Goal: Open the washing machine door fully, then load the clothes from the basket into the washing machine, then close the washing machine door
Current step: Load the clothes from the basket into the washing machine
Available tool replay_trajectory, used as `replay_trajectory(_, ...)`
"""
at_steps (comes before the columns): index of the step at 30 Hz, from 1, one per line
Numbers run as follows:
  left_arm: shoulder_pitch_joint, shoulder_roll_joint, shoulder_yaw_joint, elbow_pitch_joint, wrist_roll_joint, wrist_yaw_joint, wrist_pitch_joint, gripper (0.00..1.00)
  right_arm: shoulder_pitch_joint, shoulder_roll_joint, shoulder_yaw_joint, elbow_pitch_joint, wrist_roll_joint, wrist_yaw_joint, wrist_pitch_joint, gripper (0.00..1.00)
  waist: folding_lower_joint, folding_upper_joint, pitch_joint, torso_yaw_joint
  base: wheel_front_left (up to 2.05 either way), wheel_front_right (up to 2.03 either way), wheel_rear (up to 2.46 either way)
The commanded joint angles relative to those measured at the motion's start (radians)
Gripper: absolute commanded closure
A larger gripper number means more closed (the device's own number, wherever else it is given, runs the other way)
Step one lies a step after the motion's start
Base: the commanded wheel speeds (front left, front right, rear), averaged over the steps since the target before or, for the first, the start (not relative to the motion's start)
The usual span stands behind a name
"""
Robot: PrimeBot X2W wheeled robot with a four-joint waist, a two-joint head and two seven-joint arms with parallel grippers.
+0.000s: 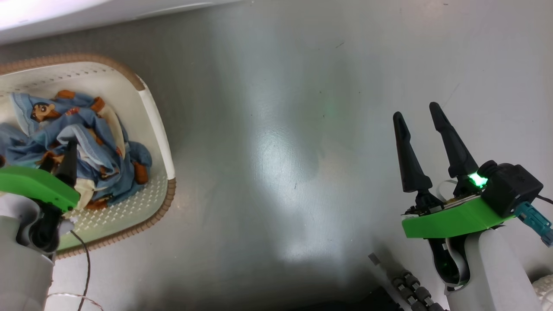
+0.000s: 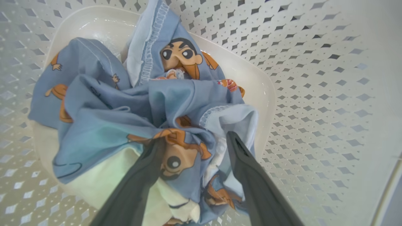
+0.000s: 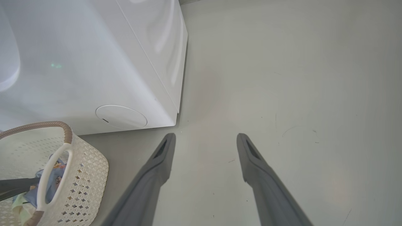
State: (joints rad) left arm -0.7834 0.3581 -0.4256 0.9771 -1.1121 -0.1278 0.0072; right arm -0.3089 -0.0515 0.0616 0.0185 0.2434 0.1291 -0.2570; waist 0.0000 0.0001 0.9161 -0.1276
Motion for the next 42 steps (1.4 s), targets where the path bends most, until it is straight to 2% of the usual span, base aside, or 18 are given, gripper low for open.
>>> replay_trajectory(1, 0.020, 0.051, 0.012, 0.004, -0.005, -0.003, -0.007, 0.00, 0.027, 0.001, 0.027, -0.015, 0.007, 0.002, -0.005, 0.00, 0.0000, -0.0001, 0.000, -0.001, 0.00, 0.00, 0.00)
replay_trajectory(18, -0.097, 0.103, -0.116, 0.091, 0.003, -0.003, 0.012, 0.00, 0.037, 0.001, 0.030, -0.046, 0.014, 0.002, -0.005, 0.00, 0.0000, -0.0001, 0.067, -0.038, 0.00, 0.00, 0.00)
replay_trajectory(19, -0.100, 0.102, -0.124, 0.095, 0.004, -0.003, 0.017, 0.11, 0.038, 0.001, 0.031, -0.047, 0.015, 0.002, -0.005, 0.00, 0.0000, -0.0001, 0.070, -0.039, 0.00, 0.00, 0.00)
replay_trajectory(21, -0.106, 0.102, -0.132, 0.102, 0.001, -0.003, 0.014, 0.61, 0.039, 0.001, 0.031, -0.049, 0.016, 0.002, -0.005, 0.00, 0.0000, -0.0001, 0.074, -0.043, 0.00, 0.00, 0.00)
replay_trajectory(23, -0.111, 0.101, -0.142, 0.103, 0.000, -0.003, 0.008, 1.00, 0.040, 0.001, 0.031, -0.050, 0.017, 0.002, -0.005, 0.00, 0.0000, -0.0001, 0.077, -0.045, 0.00, 0.00, 0.00)
replay_trajectory(31, -0.083, 0.100, -0.160, 0.077, -0.029, -0.003, -0.068, 1.00, 0.030, 0.001, 0.031, -0.048, 0.027, 0.002, -0.005, 0.00, 0.0000, -0.0001, 0.042, -0.048, 0.00, 0.00, 0.00)
replay_trajectory(42, 0.036, 0.137, -0.208, 0.018, -0.037, -0.003, -0.243, 1.00, 0.004, 0.001, 0.042, -0.011, 0.044, 0.002, -0.005, 0.00, 0.0000, -0.0001, -0.114, -0.043, 0.00, 0.00, 0.00)
